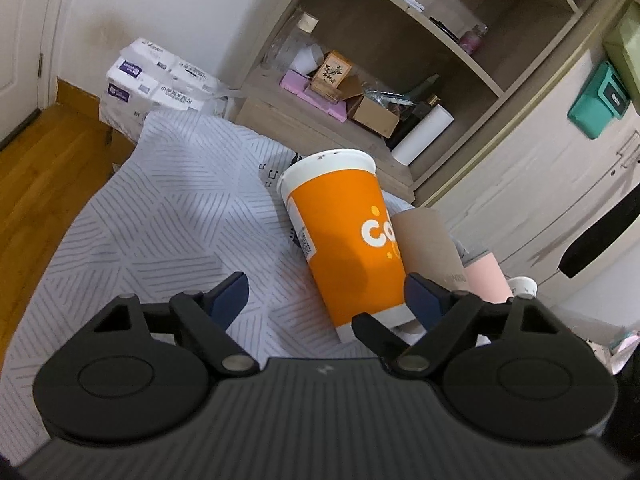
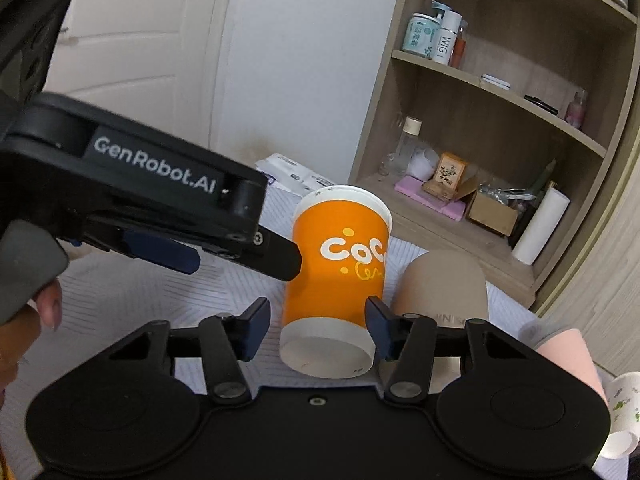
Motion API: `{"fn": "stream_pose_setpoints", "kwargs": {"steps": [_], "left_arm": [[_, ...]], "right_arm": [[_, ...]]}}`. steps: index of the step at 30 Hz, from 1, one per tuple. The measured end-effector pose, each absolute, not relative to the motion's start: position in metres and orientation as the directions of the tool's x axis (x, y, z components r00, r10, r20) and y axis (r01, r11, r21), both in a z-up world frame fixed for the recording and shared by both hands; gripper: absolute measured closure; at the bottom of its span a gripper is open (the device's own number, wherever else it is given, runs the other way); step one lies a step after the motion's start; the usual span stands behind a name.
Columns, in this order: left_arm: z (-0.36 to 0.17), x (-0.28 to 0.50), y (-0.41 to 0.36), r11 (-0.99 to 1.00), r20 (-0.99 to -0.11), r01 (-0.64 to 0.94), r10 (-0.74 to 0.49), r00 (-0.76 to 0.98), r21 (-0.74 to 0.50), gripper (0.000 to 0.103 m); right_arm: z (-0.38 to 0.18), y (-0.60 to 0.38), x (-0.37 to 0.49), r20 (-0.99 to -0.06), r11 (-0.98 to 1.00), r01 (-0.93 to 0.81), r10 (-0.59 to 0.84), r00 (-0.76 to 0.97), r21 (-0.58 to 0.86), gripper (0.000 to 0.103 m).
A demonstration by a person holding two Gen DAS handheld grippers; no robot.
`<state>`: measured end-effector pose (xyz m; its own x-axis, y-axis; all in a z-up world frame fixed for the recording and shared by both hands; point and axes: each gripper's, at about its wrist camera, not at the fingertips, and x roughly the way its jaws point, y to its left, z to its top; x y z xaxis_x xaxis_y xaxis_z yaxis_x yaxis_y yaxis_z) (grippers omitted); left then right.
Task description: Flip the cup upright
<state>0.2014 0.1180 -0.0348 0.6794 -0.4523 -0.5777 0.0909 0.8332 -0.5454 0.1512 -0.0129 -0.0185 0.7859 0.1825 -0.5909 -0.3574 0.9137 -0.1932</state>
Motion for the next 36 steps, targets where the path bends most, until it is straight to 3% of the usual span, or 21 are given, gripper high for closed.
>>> {"fn": "stream_pose_setpoints", "kwargs": {"steps": [7,11,14,16,21,36], "left_arm": [[-0.041,0.206,0.125,0.820,-0.577,0.063,-0.452,0.681,-0.569,0.019],[-0.045,0.208,0.125,0.814,-0.580,0.059,-0.460,0.673,-0.577,0.018],[-0.047,0.208,0.128,0.807,-0.578,0.056,-0.467,0.669,-0.588,0.018],[-0.049,0.208,0.131,0.800,-0.576,0.047,-0.471,0.668,-0.598,0.018],[-0.049,0.202,0.130,0.809,-0.583,0.035,-0.452,0.675,-0.587,0.019],[-0.038,0.165,0.109,0.718,-0.533,0.091,-0.589,0.608,-0.690,0.018]], "right_arm": [[-0.027,-0.006,0.163,-0.603,0.899,-0.344,0.120,0.789,-0.272,0.040],[-0.031,0.001,0.164,-0.610,0.874,-0.372,0.116,0.784,-0.311,0.029],[-0.034,0.004,0.167,-0.605,0.872,-0.354,0.086,0.792,-0.339,0.030],[-0.035,0.002,0.170,-0.601,0.872,-0.341,0.068,0.796,-0.352,0.038],[-0.029,0.000,0.164,-0.610,0.862,-0.376,0.102,0.786,-0.341,0.038],[-0.007,-0.036,0.098,-0.602,0.894,-0.392,0.193,0.775,-0.218,0.040]]}}
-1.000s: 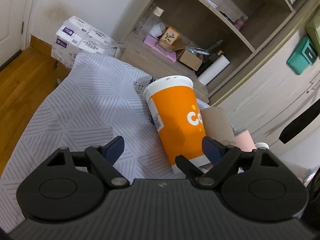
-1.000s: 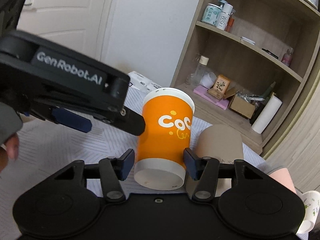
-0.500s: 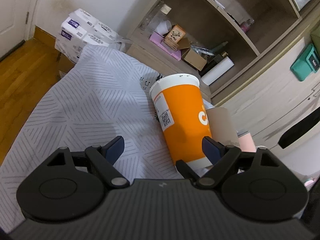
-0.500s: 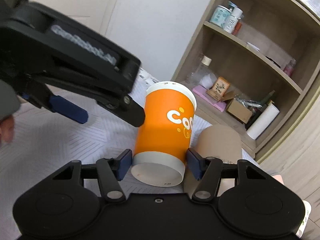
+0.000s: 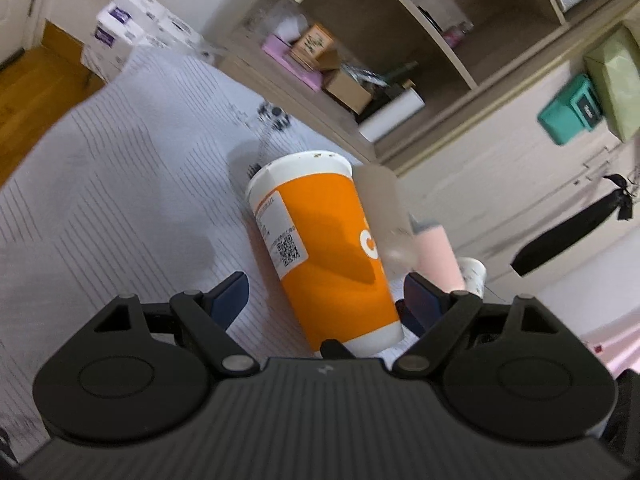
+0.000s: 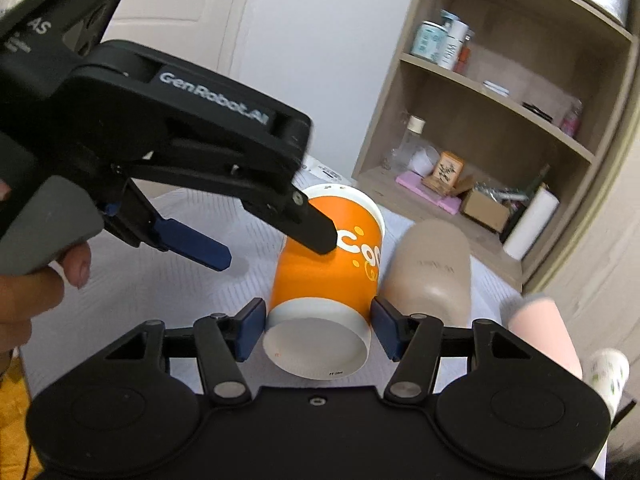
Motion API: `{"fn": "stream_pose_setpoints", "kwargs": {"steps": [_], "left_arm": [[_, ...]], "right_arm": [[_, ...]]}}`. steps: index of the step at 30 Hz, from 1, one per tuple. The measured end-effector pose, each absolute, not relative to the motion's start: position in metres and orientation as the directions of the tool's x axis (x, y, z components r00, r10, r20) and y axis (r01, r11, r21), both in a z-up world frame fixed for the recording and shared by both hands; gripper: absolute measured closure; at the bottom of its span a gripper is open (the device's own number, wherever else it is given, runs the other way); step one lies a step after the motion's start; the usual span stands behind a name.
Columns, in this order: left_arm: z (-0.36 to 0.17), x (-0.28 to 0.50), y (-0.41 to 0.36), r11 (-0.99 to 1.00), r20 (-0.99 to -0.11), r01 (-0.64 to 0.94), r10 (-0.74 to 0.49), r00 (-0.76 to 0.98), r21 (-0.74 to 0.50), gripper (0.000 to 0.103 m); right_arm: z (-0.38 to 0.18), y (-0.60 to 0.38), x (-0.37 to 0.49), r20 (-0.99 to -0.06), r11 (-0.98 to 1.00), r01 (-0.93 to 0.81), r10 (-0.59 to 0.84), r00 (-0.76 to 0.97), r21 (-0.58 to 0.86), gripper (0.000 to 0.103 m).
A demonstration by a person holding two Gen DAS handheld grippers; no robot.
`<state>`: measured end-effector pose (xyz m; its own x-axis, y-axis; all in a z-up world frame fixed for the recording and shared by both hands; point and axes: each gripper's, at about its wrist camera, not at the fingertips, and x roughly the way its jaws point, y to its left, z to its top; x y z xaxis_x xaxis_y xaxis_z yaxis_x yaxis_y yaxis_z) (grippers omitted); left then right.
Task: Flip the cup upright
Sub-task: 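Lift the orange cup with the right gripper and rotate it upright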
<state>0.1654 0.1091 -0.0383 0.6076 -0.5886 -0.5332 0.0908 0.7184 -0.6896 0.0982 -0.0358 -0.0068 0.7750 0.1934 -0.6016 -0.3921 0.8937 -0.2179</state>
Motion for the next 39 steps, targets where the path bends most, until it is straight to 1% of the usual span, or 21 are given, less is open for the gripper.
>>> {"fn": "stream_pose_setpoints", "kwargs": {"steps": [7,14,23,27,31,37,38,39], "left_arm": [[-0.032,0.148,0.097,0.727,-0.543,0.113,-0.598,0.590,-0.677,0.018],[-0.041,0.128,0.075,0.696,-0.543,0.129,-0.650,0.531,-0.707,0.018],[-0.048,0.118,0.052,0.689,-0.556,0.142,-0.673,0.488,-0.711,0.018],[-0.050,0.119,0.039,0.693,-0.562,0.155,-0.678,0.474,-0.704,0.018],[-0.054,0.121,0.025,0.677,-0.549,0.176,-0.699,0.458,-0.715,0.018],[-0.064,0.126,0.006,0.675,-0.565,0.175,-0.709,0.421,-0.717,0.019],[-0.064,0.126,0.004,0.681,-0.569,0.176,-0.704,0.425,-0.711,0.024],[-0.064,0.125,0.002,0.697,-0.578,0.182,-0.689,0.436,-0.694,0.032]], "right_arm": [[-0.002,-0.059,0.069,-0.604,0.918,-0.378,0.232,0.763,-0.124,0.041],[-0.003,-0.080,0.040,-0.608,0.933,-0.359,0.290,0.739,0.009,0.041],[-0.004,-0.106,0.019,-0.630,0.960,-0.268,0.256,0.734,0.078,0.042],[-0.008,-0.120,0.013,-0.648,0.963,-0.229,0.266,0.714,0.143,0.042],[-0.012,-0.141,0.010,-0.664,0.957,-0.179,0.287,0.690,0.228,0.042],[-0.015,-0.151,0.009,-0.665,0.947,-0.173,0.314,0.678,0.270,0.042],[-0.016,-0.152,0.010,-0.668,0.946,-0.174,0.318,0.673,0.274,0.042],[-0.017,-0.152,0.011,-0.672,0.946,-0.175,0.318,0.669,0.273,0.042]]}}
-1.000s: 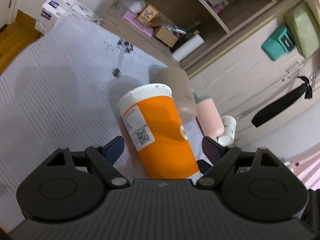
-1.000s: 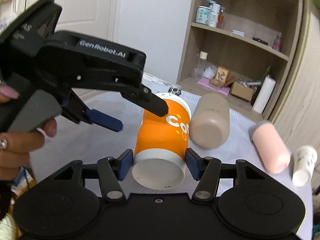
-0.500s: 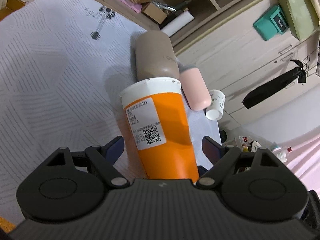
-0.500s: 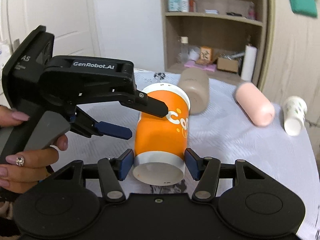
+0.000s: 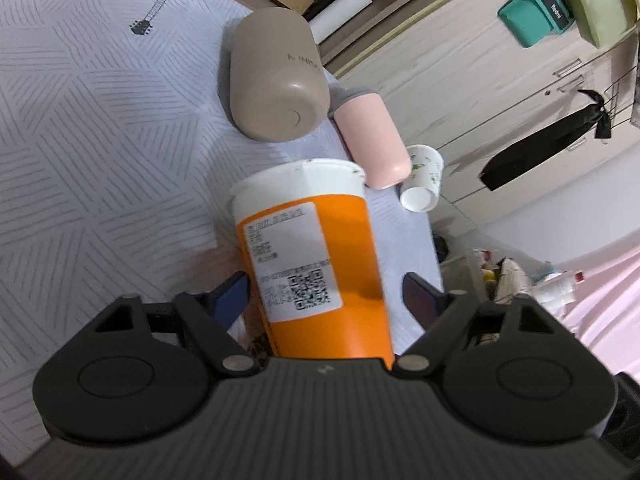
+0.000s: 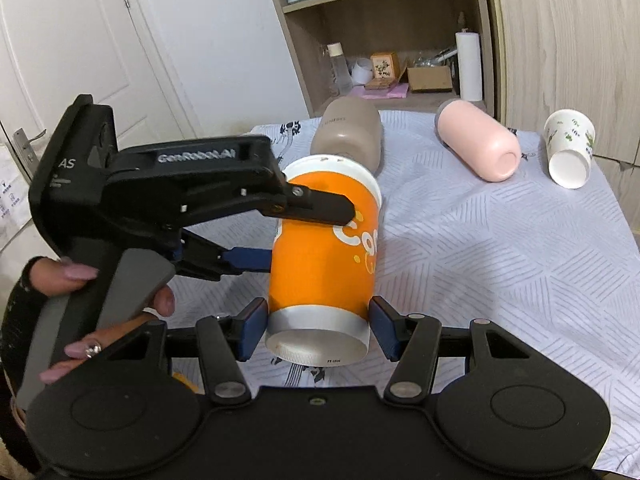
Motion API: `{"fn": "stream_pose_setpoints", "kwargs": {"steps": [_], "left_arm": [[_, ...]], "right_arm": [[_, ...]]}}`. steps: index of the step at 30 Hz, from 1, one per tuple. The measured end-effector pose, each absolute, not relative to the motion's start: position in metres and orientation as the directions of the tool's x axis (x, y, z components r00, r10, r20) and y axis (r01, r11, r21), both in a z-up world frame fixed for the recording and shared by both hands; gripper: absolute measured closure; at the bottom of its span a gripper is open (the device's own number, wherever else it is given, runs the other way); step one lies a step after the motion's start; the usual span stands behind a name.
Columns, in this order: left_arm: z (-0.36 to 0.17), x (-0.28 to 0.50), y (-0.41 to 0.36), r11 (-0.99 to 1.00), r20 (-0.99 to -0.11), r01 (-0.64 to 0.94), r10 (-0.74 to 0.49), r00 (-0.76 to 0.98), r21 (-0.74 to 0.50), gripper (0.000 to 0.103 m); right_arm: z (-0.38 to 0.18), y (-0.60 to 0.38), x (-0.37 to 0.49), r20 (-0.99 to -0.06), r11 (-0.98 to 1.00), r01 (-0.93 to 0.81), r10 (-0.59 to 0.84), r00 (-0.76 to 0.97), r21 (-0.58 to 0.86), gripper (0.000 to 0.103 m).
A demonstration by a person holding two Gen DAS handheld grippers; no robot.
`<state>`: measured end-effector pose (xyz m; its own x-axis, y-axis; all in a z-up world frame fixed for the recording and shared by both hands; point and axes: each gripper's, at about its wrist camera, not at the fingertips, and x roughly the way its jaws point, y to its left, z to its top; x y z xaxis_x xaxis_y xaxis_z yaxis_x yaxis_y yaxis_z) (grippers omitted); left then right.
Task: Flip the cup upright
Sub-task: 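Lift the orange cup with the right gripper and rotate it upright, then lower the upright orange cup onto the cloth with the right gripper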
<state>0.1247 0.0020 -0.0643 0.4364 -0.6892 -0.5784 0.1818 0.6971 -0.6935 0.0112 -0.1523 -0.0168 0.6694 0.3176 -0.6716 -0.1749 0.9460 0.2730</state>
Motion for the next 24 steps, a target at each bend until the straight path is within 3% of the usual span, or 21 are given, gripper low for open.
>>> {"fn": "stream_pose_setpoints", "kwargs": {"steps": [13,19,24], "left_arm": [[-0.059,0.118,0.005,0.706,-0.557,0.296,-0.697,0.451,-0.644,0.033],[-0.051,0.115,0.009,0.676,-0.526,0.382,-0.733,0.431,-0.630,0.033],[-0.034,0.111,0.007,0.690,-0.514,0.464,-0.724,0.460,-0.556,0.033]], "right_arm": [[-0.015,-0.153,0.039,-0.699,0.919,-0.281,0.392,0.598,0.276,0.037],[-0.020,-0.170,0.045,-0.642,0.886,-0.307,0.464,0.611,0.348,0.033],[-0.013,-0.159,0.036,-0.620,0.899,-0.371,0.432,0.655,0.234,0.034]]}}
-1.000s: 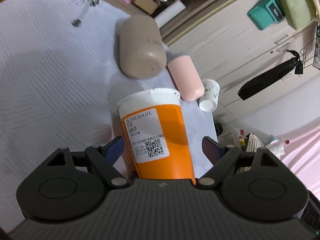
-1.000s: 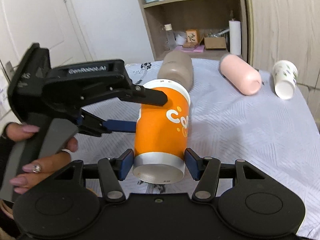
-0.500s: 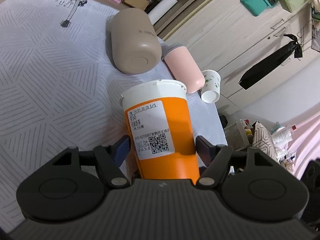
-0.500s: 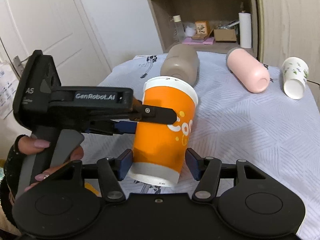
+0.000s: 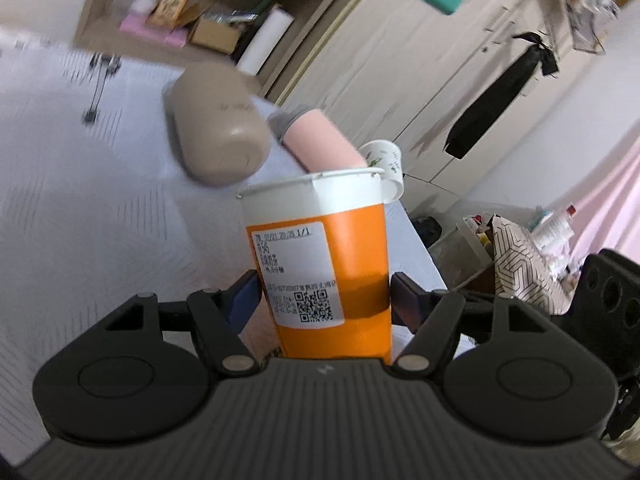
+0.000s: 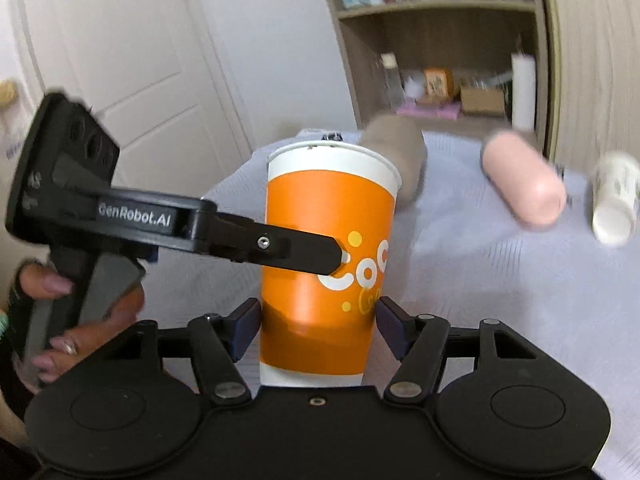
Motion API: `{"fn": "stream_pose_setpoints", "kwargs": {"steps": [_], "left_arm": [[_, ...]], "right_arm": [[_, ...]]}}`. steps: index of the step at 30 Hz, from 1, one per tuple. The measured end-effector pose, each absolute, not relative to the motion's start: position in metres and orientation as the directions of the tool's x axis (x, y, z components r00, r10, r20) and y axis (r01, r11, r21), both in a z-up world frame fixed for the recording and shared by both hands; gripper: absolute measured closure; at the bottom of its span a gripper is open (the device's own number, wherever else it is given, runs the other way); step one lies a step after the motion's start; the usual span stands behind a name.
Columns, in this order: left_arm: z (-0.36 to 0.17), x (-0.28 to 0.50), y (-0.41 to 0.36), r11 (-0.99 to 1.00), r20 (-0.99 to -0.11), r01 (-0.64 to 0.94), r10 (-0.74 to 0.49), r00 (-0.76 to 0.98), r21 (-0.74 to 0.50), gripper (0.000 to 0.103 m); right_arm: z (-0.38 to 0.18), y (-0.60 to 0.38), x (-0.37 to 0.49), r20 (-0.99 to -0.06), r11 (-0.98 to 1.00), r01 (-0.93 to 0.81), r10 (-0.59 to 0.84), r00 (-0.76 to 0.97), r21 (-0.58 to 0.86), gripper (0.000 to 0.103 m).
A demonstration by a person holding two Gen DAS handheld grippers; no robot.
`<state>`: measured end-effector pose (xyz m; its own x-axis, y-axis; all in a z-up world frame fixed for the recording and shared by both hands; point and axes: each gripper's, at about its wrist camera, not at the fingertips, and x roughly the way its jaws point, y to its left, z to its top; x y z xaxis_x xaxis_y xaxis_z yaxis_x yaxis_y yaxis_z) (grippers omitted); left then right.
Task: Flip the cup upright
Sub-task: 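Lower the upright orange cup onto the cloth with the right gripper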
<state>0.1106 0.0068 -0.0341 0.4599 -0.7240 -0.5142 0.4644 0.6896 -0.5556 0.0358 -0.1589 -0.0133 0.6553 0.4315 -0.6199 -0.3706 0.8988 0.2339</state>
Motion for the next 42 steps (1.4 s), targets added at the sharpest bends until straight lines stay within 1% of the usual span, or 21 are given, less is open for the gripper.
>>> {"fn": "stream_pose_setpoints", "kwargs": {"steps": [4,8,11,15,18,21,26,29,34,42], "left_arm": [[-0.015,0.107,0.009,0.703,-0.483,0.510,-0.711,0.511,-0.495,0.034],[-0.004,0.106,0.010,0.706,-0.423,0.564,-0.708,0.565,-0.428,0.034],[-0.006,0.113,0.013,0.711,-0.409,0.558,-0.702,0.583,-0.427,0.034],[-0.004,0.114,0.016,0.710,-0.363,0.580,-0.704,0.611,-0.400,0.034],[0.000,0.113,0.016,0.727,-0.354,0.587,-0.686,0.636,-0.355,0.034],[0.003,0.117,0.013,0.738,-0.350,0.582,-0.675,0.650,-0.341,0.034],[0.001,0.122,-0.001,0.753,-0.357,0.597,-0.658,0.663,-0.279,0.034],[-0.005,0.126,-0.009,0.763,-0.375,0.594,-0.644,0.667,-0.254,0.034],[-0.012,0.135,-0.017,0.753,-0.378,0.604,-0.656,0.654,-0.261,0.034],[-0.025,0.137,-0.035,0.764,-0.398,0.613,-0.636,0.662,-0.202,0.033]], "right_arm": [[-0.004,-0.157,0.042,-0.583,0.890,-0.418,0.440,0.683,0.182,0.034],[0.000,-0.150,0.045,-0.556,0.896,-0.438,0.403,0.727,0.076,0.035],[-0.003,-0.145,0.051,-0.540,0.901,-0.428,0.395,0.743,0.070,0.035],[-0.008,-0.136,0.047,-0.459,0.912,-0.409,0.348,0.818,-0.039,0.035],[-0.009,-0.136,0.052,-0.413,0.907,-0.417,0.361,0.836,-0.053,0.035],[-0.009,-0.139,0.059,-0.391,0.902,-0.429,0.375,0.840,-0.056,0.035],[-0.015,-0.134,0.064,-0.388,0.911,-0.395,0.323,0.863,-0.120,0.035],[-0.022,-0.134,0.071,-0.399,0.919,-0.374,0.299,0.867,-0.124,0.035],[-0.029,-0.136,0.075,-0.398,0.929,-0.339,0.257,0.881,-0.151,0.035],[-0.041,-0.147,0.088,-0.445,0.947,-0.314,0.254,0.859,-0.064,0.035]]}}
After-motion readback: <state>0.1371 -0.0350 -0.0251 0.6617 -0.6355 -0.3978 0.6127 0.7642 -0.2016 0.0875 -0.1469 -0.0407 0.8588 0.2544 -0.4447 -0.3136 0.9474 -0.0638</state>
